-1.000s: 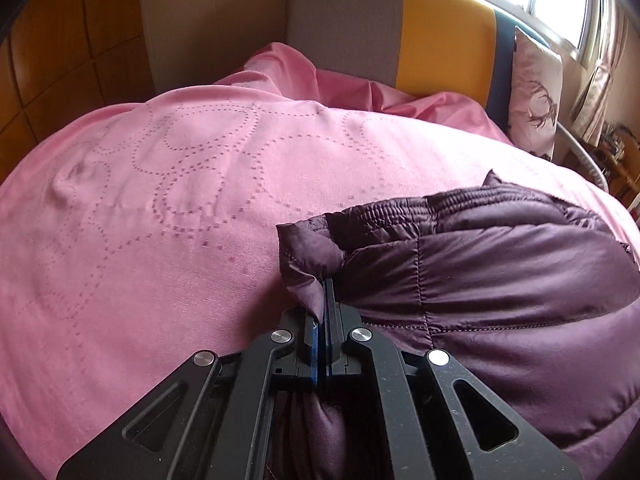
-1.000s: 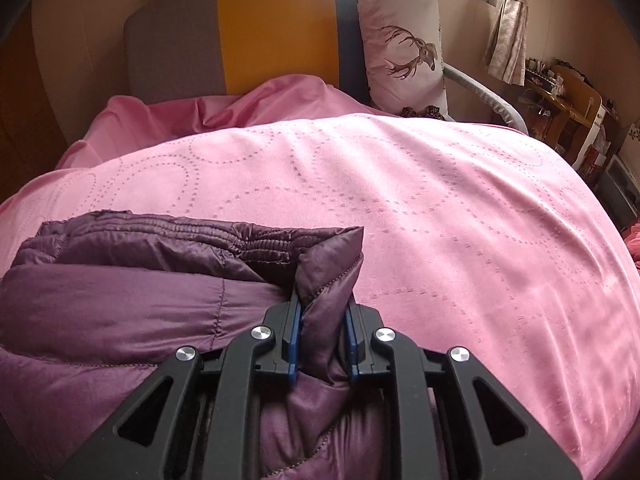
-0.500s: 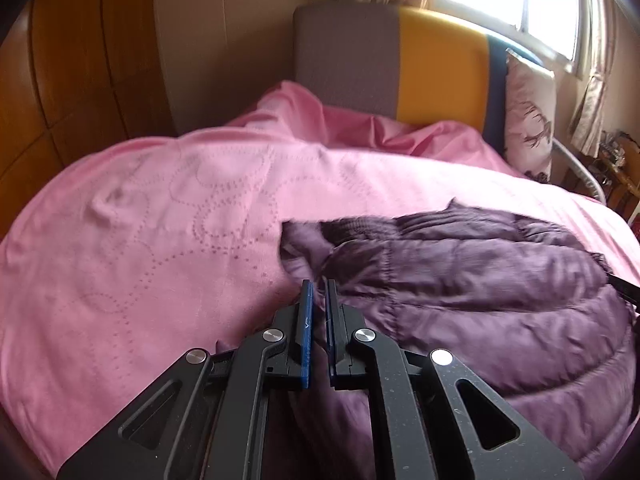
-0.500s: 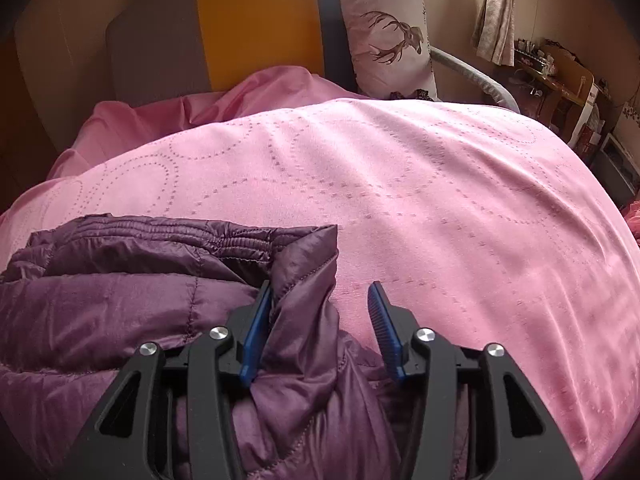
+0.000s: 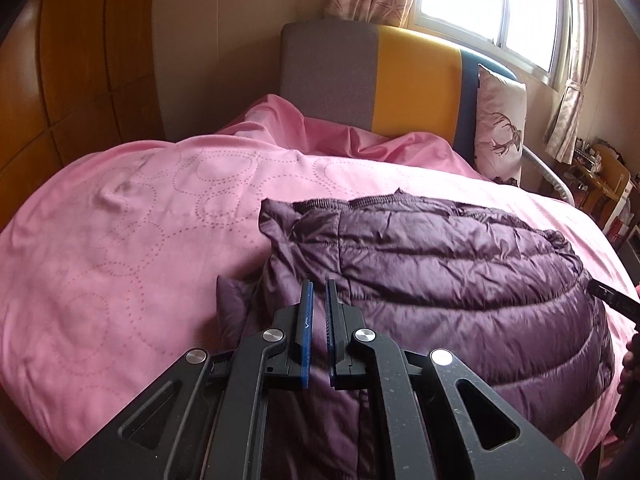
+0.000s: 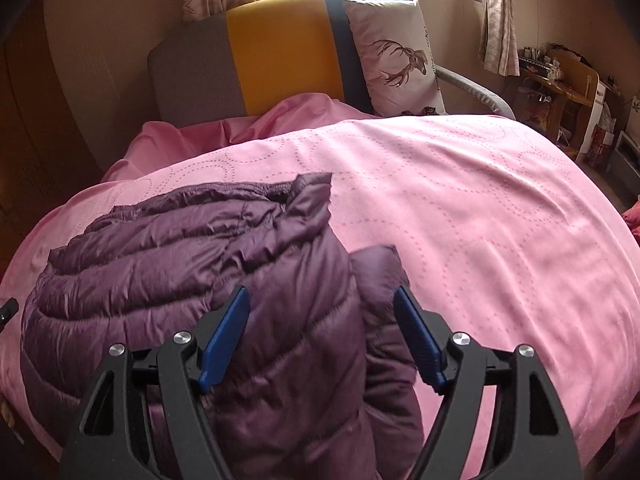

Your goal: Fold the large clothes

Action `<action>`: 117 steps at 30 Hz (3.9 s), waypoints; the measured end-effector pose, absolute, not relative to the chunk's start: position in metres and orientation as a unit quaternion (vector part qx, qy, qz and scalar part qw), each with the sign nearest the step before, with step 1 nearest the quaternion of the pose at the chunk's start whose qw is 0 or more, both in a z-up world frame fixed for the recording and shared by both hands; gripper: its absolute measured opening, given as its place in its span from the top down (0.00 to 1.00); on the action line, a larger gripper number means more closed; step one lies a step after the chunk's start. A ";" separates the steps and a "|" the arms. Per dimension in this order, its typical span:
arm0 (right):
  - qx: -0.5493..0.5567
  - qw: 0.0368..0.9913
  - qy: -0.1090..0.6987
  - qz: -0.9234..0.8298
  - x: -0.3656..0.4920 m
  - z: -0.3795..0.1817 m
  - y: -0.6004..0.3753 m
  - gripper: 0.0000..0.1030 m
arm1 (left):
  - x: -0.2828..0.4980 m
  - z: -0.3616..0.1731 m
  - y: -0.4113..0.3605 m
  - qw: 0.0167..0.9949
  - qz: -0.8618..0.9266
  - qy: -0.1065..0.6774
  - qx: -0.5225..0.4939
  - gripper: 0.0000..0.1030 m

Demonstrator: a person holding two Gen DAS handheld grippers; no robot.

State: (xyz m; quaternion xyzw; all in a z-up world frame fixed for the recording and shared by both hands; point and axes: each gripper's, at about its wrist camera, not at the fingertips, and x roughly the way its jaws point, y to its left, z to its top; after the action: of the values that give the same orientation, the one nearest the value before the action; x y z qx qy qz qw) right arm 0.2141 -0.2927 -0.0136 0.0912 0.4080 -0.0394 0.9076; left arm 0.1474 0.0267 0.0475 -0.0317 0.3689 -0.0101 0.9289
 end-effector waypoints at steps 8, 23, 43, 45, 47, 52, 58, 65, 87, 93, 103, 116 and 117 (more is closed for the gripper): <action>0.117 0.900 0.418 -0.050 0.161 -0.029 -0.311 0.19 | 0.117 0.028 0.050 0.926 0.012 0.373 -0.057 0.26; 0.227 0.871 0.435 0.025 0.138 -0.050 -0.311 0.67 | 0.096 -0.023 0.099 0.880 -0.122 0.412 -0.204 0.70; 0.198 0.890 0.409 0.028 0.058 0.004 -0.327 0.47 | 0.034 0.036 0.092 0.903 -0.143 0.380 -0.144 0.58; 0.191 0.897 0.398 0.024 0.071 0.010 -0.322 0.45 | 0.044 0.042 0.074 0.904 -0.166 0.371 -0.137 0.58; 0.192 0.897 0.397 0.020 0.092 0.009 -0.316 0.42 | 0.057 0.043 0.053 0.899 -0.188 0.374 -0.131 0.58; 0.166 0.883 0.437 0.032 0.133 -0.011 -0.297 0.58 | 0.089 0.036 -0.016 0.884 -0.237 0.392 -0.089 0.58; 0.087 0.892 0.444 -0.008 0.117 -0.021 -0.294 0.91 | 0.113 0.012 -0.066 0.871 -0.233 0.430 -0.045 0.58; 0.112 0.887 0.447 -0.015 0.111 -0.052 -0.306 0.91 | 0.121 -0.027 -0.086 0.863 -0.219 0.453 -0.041 0.58; 0.071 0.916 0.394 0.014 0.081 -0.004 -0.241 0.34 | 0.131 0.033 -0.114 0.905 -0.187 0.382 -0.006 0.44; 0.090 0.907 0.411 0.006 0.081 -0.021 -0.252 0.28 | 0.138 0.020 -0.114 0.900 -0.186 0.395 -0.006 0.44; 0.098 0.902 0.420 0.008 0.086 -0.030 -0.254 0.23 | 0.147 -0.004 -0.114 0.890 -0.186 0.415 -0.004 0.44; 0.270 0.866 0.419 -0.042 0.053 -0.034 -0.338 0.13 | 0.153 -0.033 -0.108 0.886 -0.201 0.417 -0.022 0.44; 0.294 0.856 0.424 -0.033 0.051 -0.042 -0.343 0.13 | 0.152 -0.033 -0.108 0.886 -0.202 0.417 -0.024 0.44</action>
State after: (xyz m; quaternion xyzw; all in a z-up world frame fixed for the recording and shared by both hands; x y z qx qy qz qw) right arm 0.0513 -0.3429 -0.0416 0.2943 0.4244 -0.0329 0.8557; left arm 0.1523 -0.1076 -0.0330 -0.0240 0.4173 -0.2022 0.8857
